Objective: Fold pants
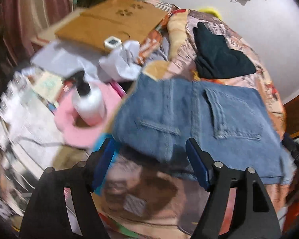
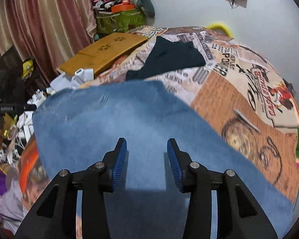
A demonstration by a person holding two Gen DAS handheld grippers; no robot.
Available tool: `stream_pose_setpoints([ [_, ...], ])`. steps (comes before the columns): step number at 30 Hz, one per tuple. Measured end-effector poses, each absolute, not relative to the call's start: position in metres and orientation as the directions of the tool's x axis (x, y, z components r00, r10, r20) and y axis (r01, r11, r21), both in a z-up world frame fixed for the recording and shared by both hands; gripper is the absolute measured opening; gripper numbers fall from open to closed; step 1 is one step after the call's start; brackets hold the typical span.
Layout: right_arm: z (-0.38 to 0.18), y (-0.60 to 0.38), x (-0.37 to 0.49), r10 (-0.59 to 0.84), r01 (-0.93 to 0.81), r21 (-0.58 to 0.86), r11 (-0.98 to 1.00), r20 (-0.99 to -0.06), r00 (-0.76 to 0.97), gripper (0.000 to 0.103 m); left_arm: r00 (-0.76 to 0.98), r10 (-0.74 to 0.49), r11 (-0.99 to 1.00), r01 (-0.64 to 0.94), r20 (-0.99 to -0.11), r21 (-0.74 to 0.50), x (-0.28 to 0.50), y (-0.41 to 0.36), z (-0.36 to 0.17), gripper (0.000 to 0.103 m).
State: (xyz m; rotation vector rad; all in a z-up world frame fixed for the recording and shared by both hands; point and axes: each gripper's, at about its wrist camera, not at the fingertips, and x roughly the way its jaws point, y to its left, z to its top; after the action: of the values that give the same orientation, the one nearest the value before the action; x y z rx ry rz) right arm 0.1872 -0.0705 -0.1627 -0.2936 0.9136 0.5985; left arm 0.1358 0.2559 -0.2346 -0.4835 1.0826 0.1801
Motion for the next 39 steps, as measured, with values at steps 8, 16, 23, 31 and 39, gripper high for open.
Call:
stream_pose_setpoints([
  [8, -0.175, -0.091, 0.156, 0.359, -0.56, 0.044, 0.827, -0.808, 0.467, 0.043, 0.473, -0.299, 0.788, -0.367, -0.829, -0.494, 0.141, 0.243, -0.251, 0.074],
  [16, -0.18, -0.101, 0.149, 0.369, -0.533, 0.075, 0.843, -0.801, 0.472, 0.045, 0.511, -0.061, 0.854, -0.418, -0.857, -0.31, 0.158, 0.236, -0.244, 0.015],
  [23, -0.179, -0.105, 0.149, 0.362, -0.544, 0.083, 0.835, -0.827, 0.43, 0.045, 0.565, 0.019, 0.909, -0.354, -0.825, -0.222, 0.144, 0.231, -0.236, 0.016],
  [31, -0.156, -0.092, 0.166, 0.37, -0.566, 0.104, 0.818, -0.848, 0.379, 0.046, 0.508, 0.056, 0.942, -0.311, -0.859, -0.123, 0.133, 0.224, -0.266, 0.043],
  [39, -0.165, -0.041, 0.196, 0.4, -0.576, 0.111, 0.81, -0.823, 0.403, 0.055, 0.526, 0.191, 0.942, -0.334, -0.829, 0.005, 0.104, 0.249, -0.23, 0.081],
])
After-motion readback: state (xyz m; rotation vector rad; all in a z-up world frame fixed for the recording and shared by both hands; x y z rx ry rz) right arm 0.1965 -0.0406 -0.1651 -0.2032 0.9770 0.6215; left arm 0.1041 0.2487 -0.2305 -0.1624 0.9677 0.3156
